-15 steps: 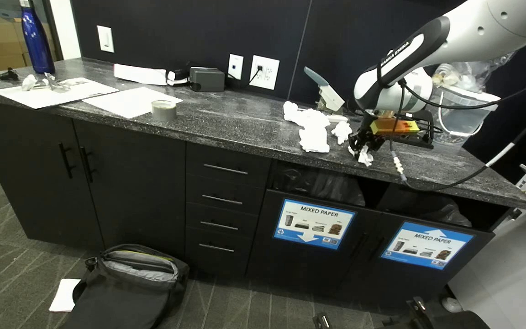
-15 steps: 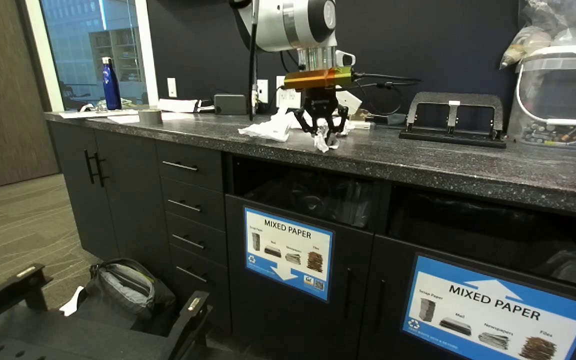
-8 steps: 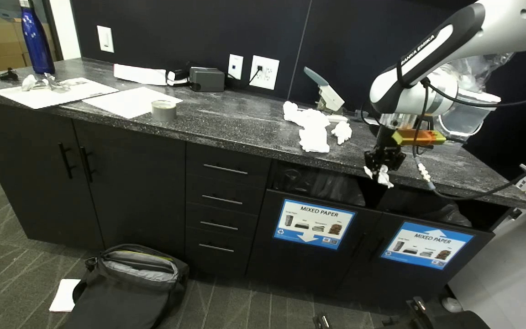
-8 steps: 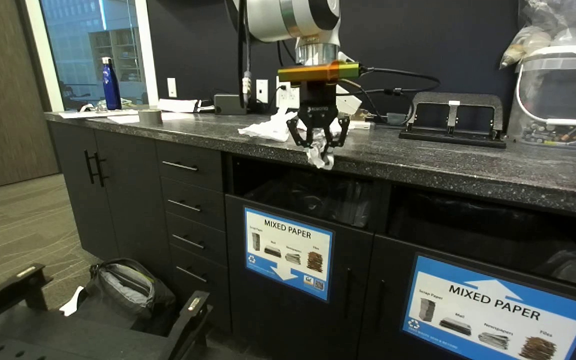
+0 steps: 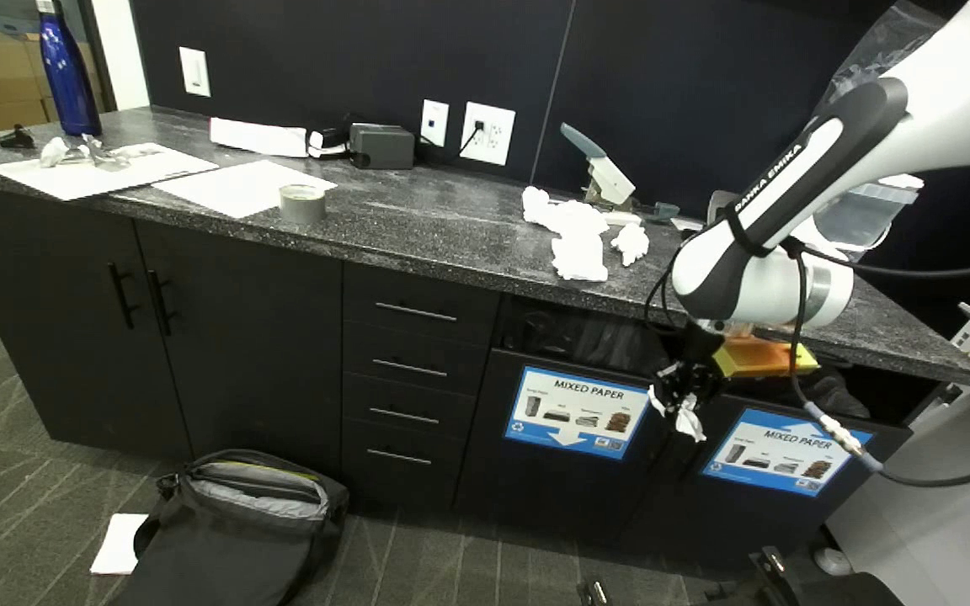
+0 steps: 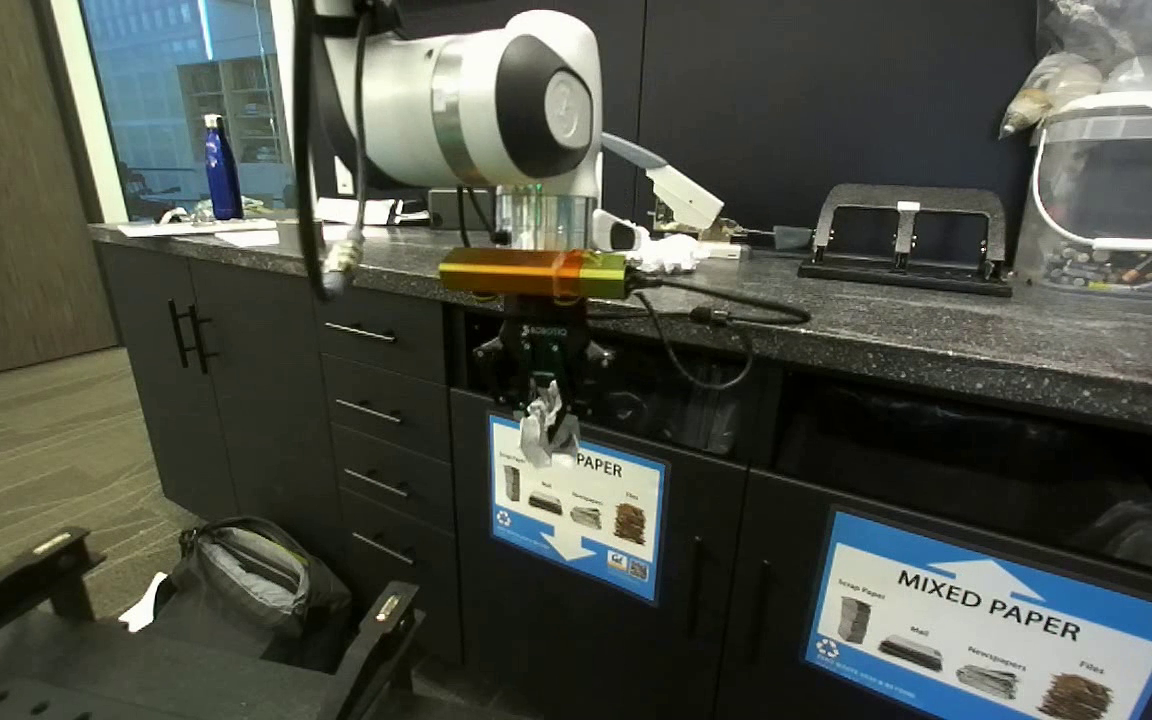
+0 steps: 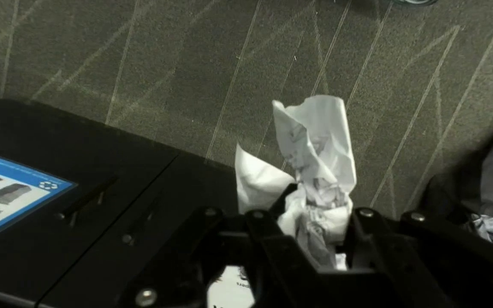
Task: Put the papers in the bon to the left
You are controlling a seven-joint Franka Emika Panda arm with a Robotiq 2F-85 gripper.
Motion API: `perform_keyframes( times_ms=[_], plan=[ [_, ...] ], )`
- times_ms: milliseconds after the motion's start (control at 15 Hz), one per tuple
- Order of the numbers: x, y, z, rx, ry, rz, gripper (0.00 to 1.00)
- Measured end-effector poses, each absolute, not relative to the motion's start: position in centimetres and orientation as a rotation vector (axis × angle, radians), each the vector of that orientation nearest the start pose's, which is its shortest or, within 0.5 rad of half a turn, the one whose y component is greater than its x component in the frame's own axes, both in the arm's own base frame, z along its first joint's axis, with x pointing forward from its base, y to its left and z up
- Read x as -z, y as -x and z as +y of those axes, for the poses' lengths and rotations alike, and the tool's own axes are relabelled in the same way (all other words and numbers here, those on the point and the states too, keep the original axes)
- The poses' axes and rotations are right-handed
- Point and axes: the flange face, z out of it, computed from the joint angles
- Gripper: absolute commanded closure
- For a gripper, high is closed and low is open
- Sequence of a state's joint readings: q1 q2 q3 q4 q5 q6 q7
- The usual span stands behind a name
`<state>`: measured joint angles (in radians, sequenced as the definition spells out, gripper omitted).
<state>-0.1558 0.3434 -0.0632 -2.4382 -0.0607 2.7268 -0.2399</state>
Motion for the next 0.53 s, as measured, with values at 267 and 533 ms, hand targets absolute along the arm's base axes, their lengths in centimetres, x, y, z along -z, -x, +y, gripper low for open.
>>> perform_keyframes(
  times_ms=[267,533],
  plan=[
    [-15.0,-46.7,-8.2,0.244,3.174,-0.111,0.85],
    [-12.7,-47.9,-7.3,0.569,3.137,-0.004,0.85]
  ],
)
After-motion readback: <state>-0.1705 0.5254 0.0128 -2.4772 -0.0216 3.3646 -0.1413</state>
